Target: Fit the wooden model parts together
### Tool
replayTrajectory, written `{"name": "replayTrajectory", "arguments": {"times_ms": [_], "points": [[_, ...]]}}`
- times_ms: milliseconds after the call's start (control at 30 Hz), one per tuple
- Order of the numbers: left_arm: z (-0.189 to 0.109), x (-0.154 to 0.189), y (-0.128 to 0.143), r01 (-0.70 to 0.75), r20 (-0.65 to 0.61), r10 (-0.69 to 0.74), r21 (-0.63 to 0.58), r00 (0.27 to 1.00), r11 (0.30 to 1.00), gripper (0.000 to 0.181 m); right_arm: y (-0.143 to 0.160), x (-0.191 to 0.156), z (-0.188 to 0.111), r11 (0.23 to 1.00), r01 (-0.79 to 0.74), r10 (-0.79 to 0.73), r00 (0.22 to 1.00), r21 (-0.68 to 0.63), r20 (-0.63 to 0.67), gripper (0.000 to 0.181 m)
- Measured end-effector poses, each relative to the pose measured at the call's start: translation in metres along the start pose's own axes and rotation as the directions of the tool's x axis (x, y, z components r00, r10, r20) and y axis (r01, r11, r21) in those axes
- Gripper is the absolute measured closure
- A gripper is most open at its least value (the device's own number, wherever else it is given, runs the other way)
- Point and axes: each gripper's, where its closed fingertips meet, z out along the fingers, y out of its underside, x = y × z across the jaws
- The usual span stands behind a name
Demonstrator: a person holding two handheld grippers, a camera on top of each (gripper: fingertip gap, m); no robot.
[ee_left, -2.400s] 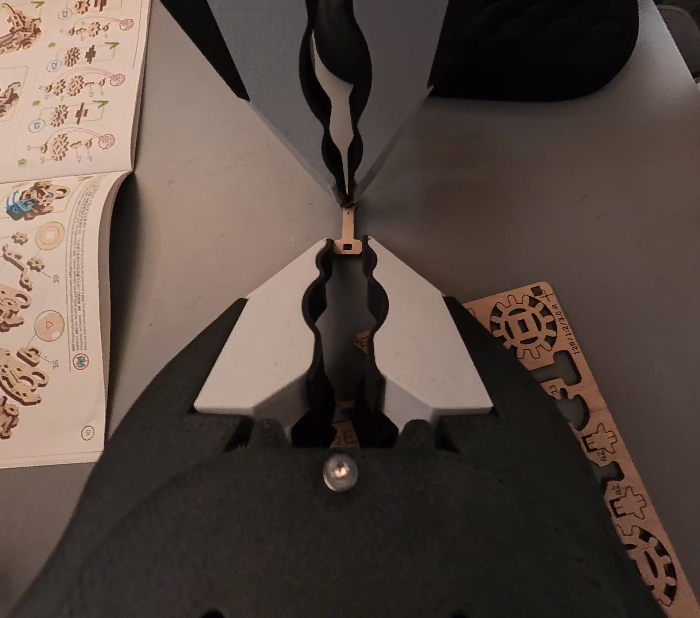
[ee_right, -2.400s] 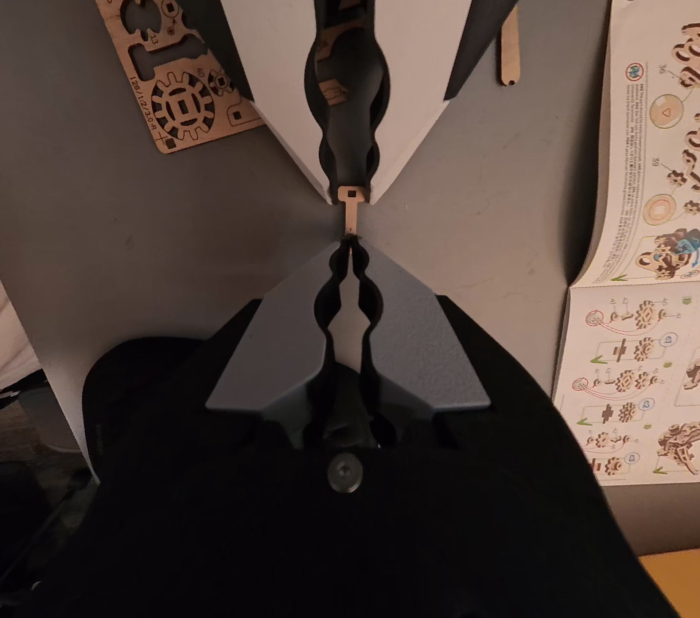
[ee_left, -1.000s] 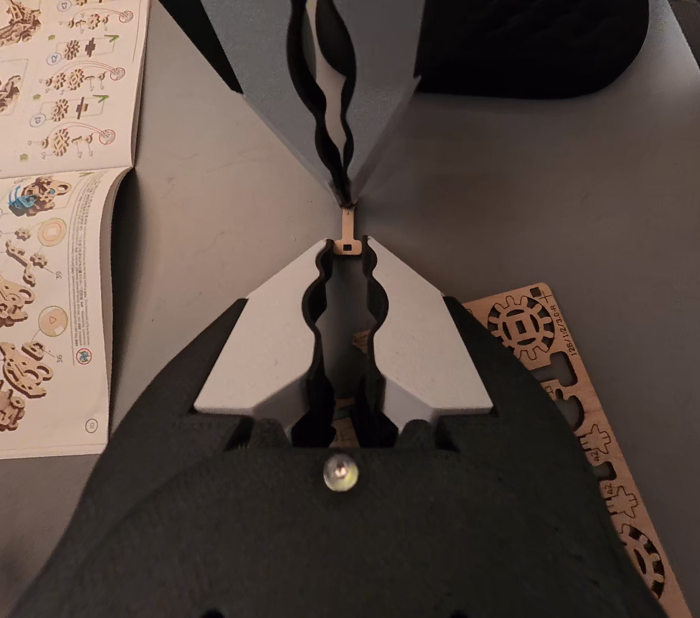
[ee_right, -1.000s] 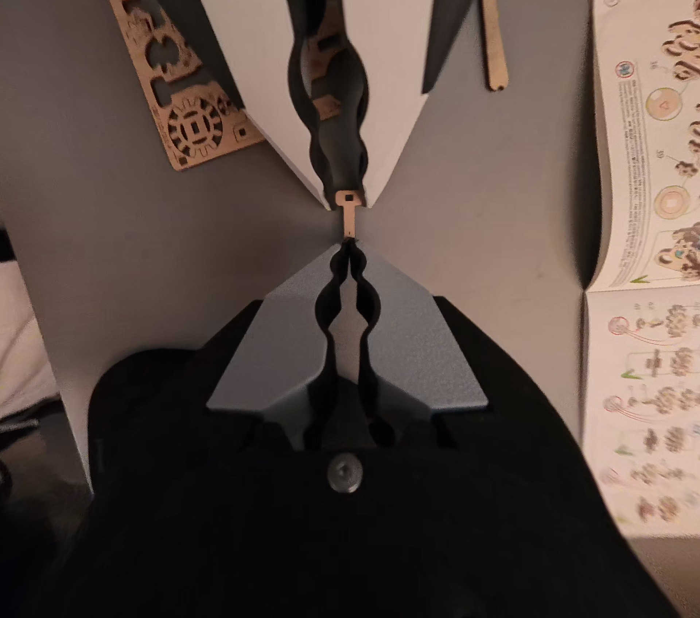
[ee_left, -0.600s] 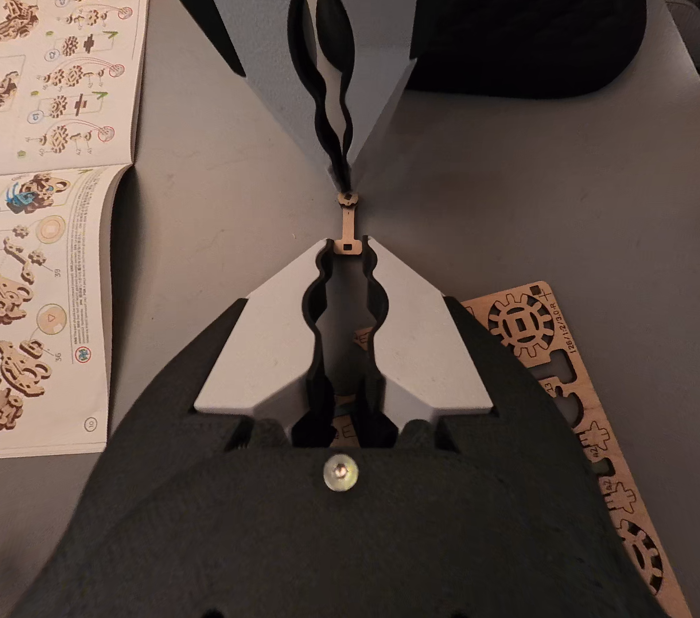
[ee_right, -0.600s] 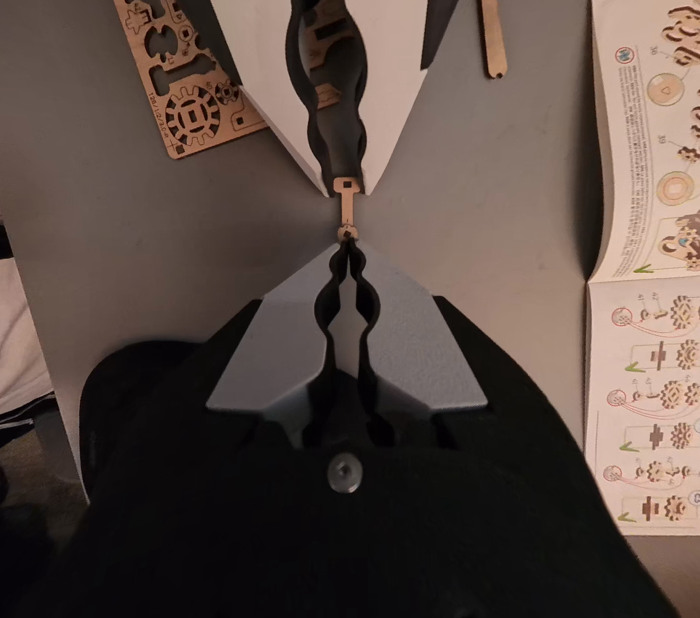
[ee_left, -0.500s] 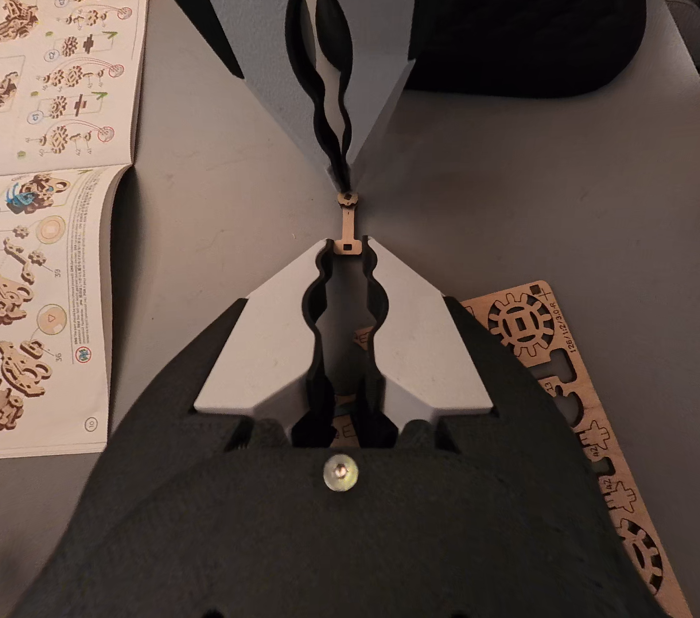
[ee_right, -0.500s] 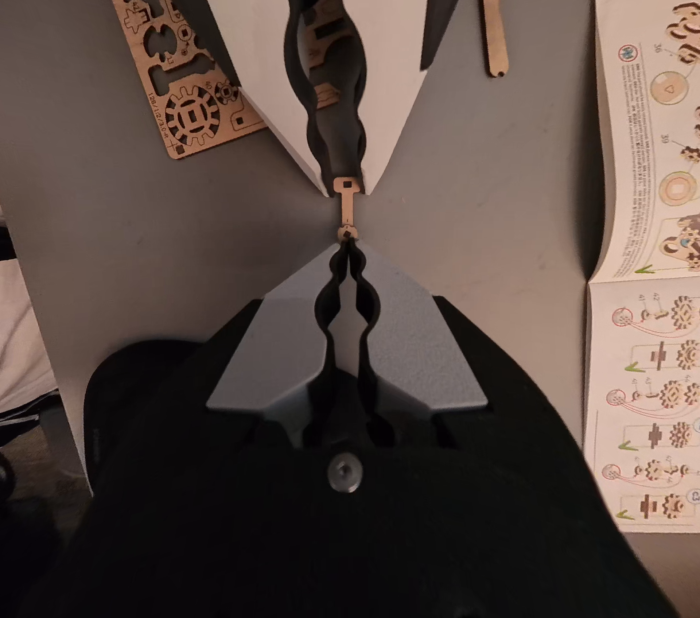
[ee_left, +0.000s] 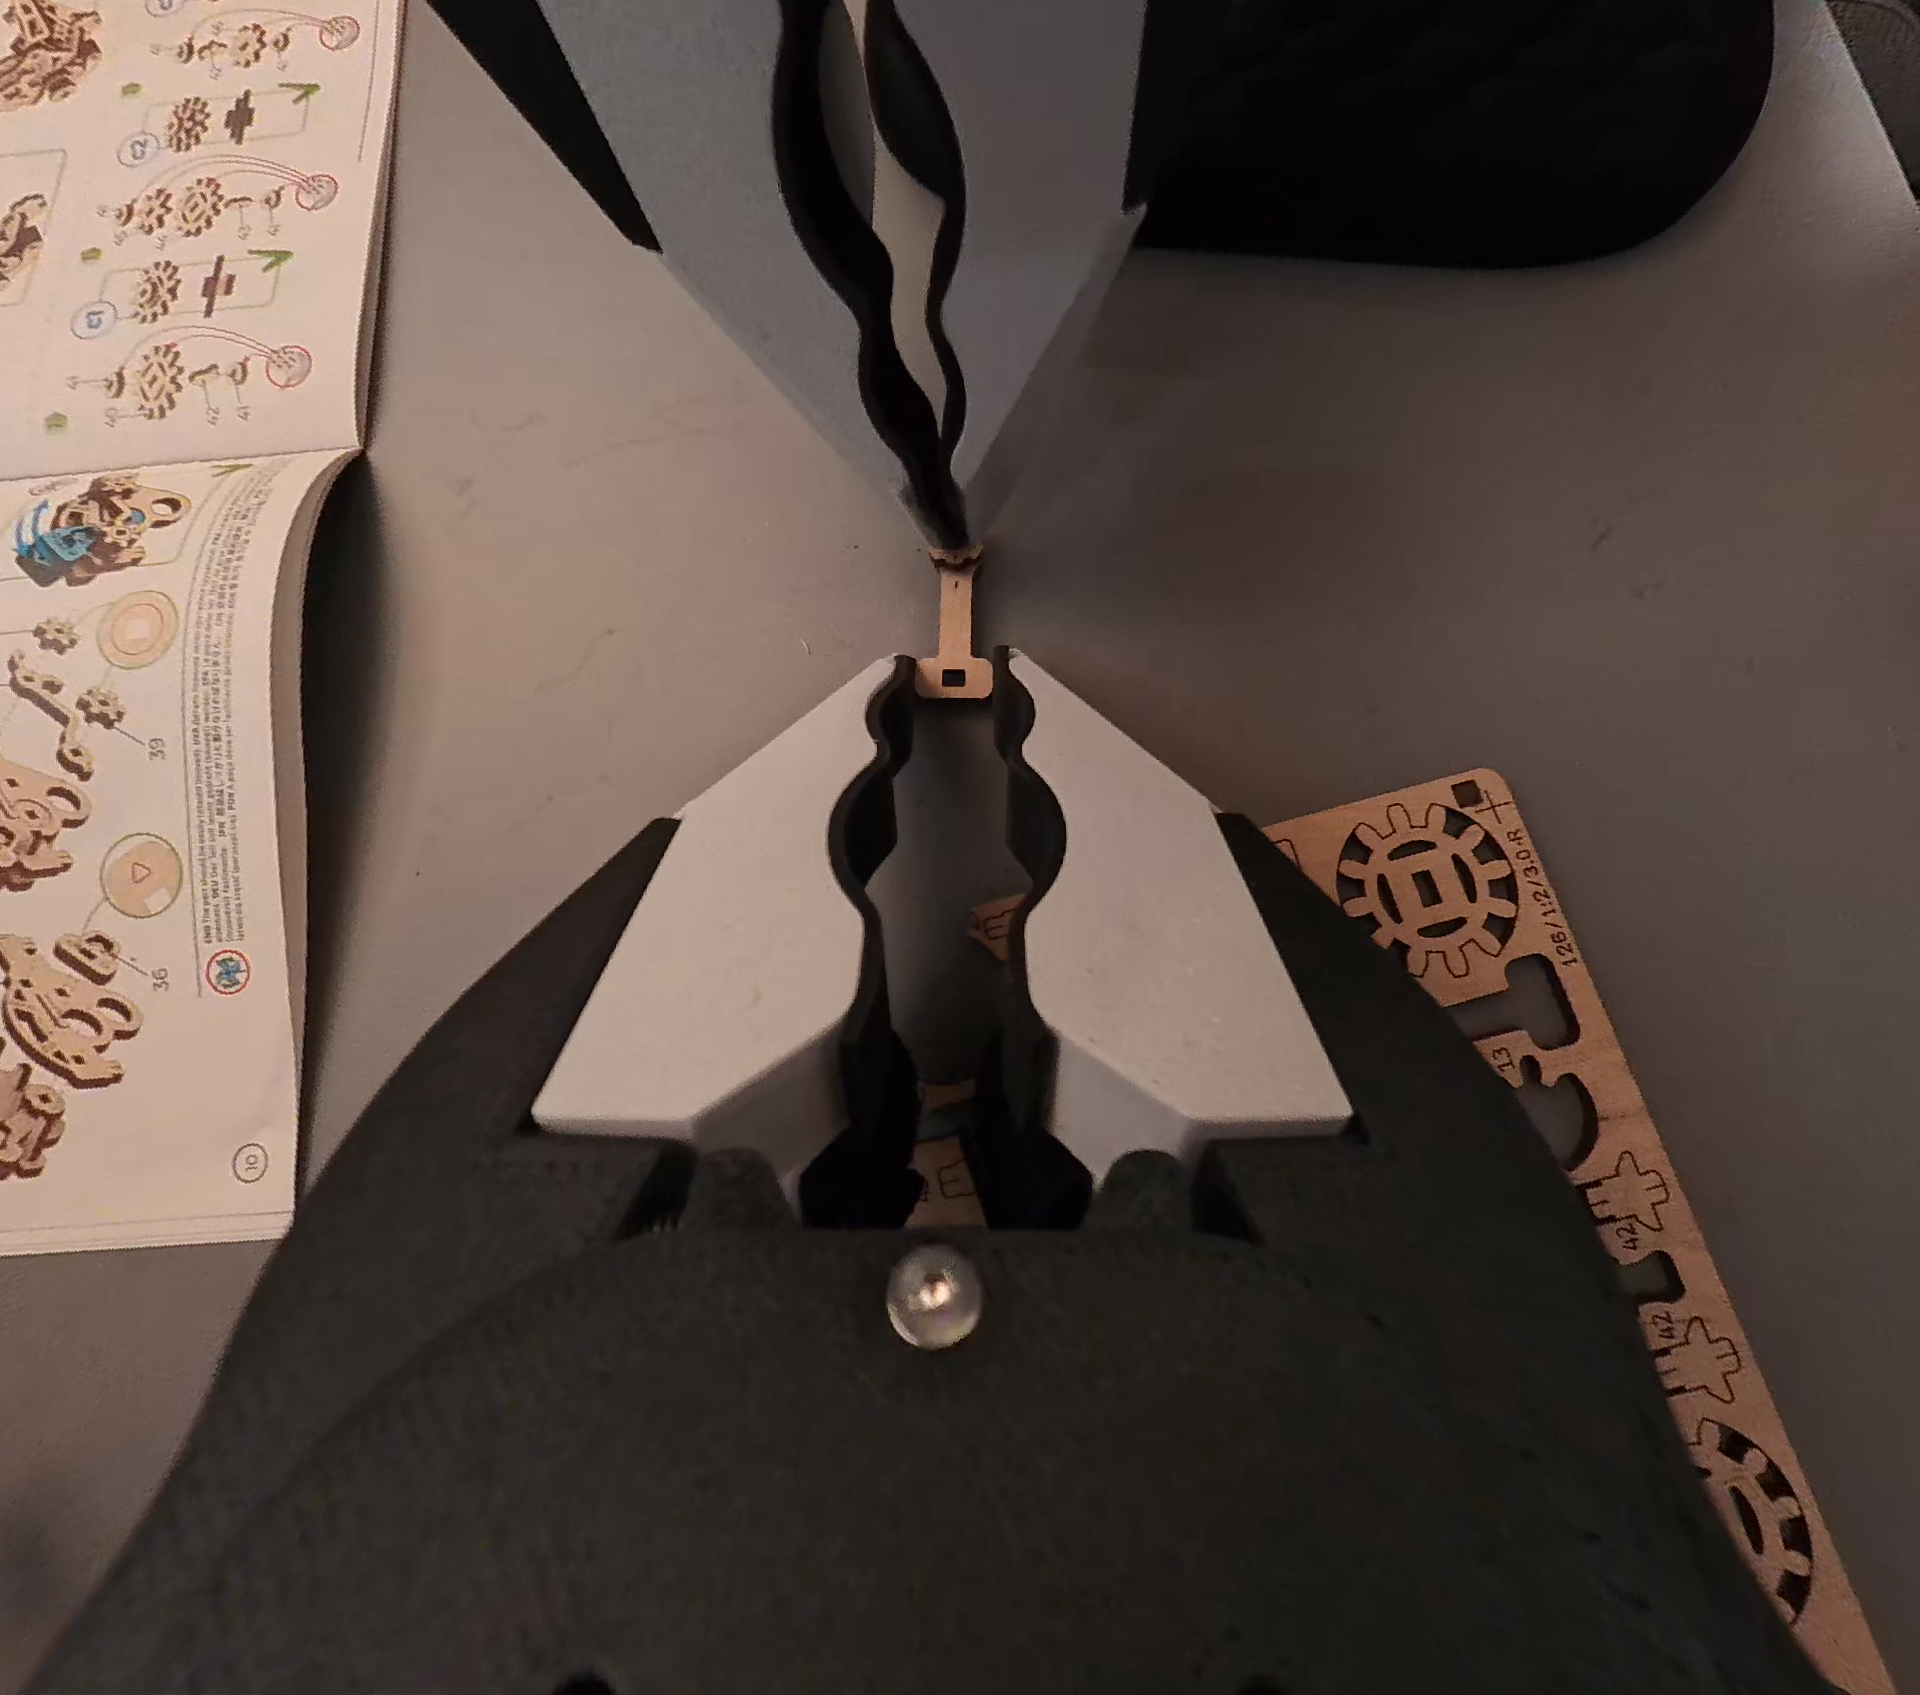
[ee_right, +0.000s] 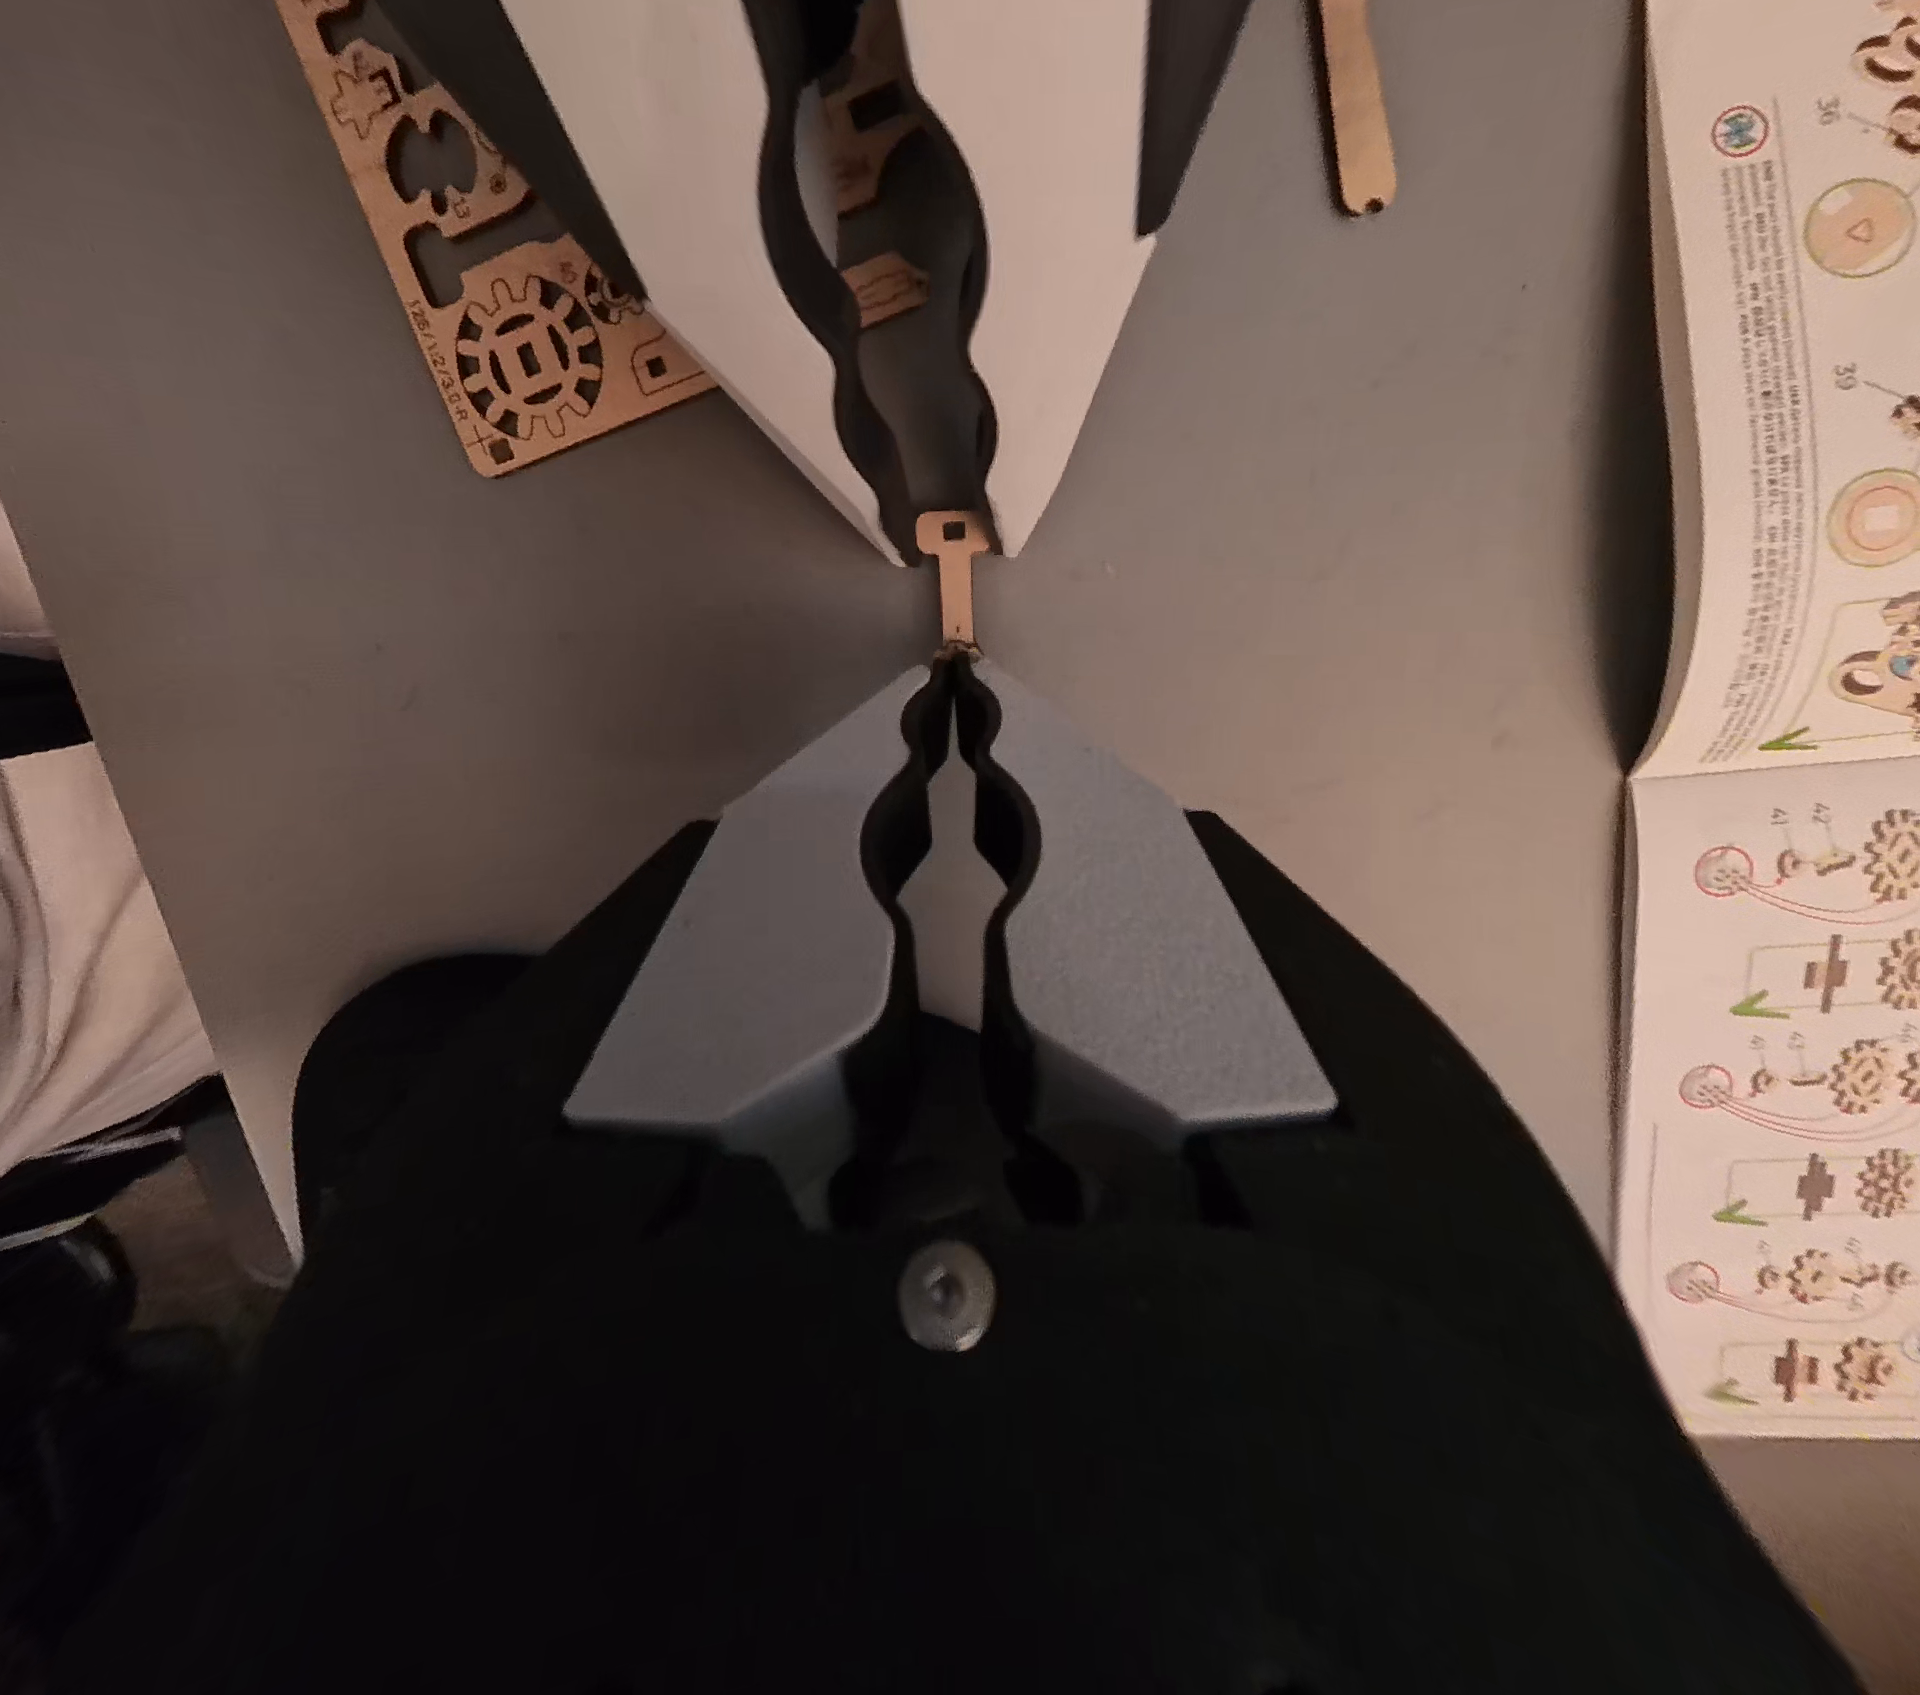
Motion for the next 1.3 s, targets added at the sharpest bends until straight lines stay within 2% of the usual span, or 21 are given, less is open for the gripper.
{"name": "replayTrajectory", "arguments": {"times_ms": [133, 267, 467, 867, 1300], "points": [[0.0000, 0.0001, 0.0000, 0.003, 0.000, -0.003, 0.000, 1.000, 1.000, 0.168, 0.0004, -0.0007, 0.0004, 0.996, 0.071, -0.074, 0.996, -0.055, -0.050, 0.181], [0.0001, 0.0000, -0.0001, 0.007, 0.002, -0.007, -0.002, 1.000, 1.000, 0.168, 0.0003, -0.0007, 0.0006, 0.994, 0.080, -0.084, 0.995, -0.077, -0.055, 0.181], [0.0001, 0.0000, 0.0000, 0.012, 0.003, -0.012, -0.004, 1.000, 1.000, 0.168, -0.0001, -0.0010, 0.0006, 0.997, 0.067, -0.069, 0.996, -0.035, -0.058, 0.181], [0.0002, -0.0002, -0.0001, 0.017, 0.009, -0.016, -0.016, 1.000, 1.000, 0.168, -0.0011, -0.0013, 0.0011, 0.993, 0.106, -0.112, 0.986, -0.054, -0.125, 0.181], [-0.0002, -0.0002, 0.0001, 0.010, 0.014, -0.010, -0.007, 1.000, 1.000, 0.168, -0.0012, -0.0017, 0.0004, 0.995, 0.096, -0.096, 0.989, -0.001, -0.109, 0.181]]}}
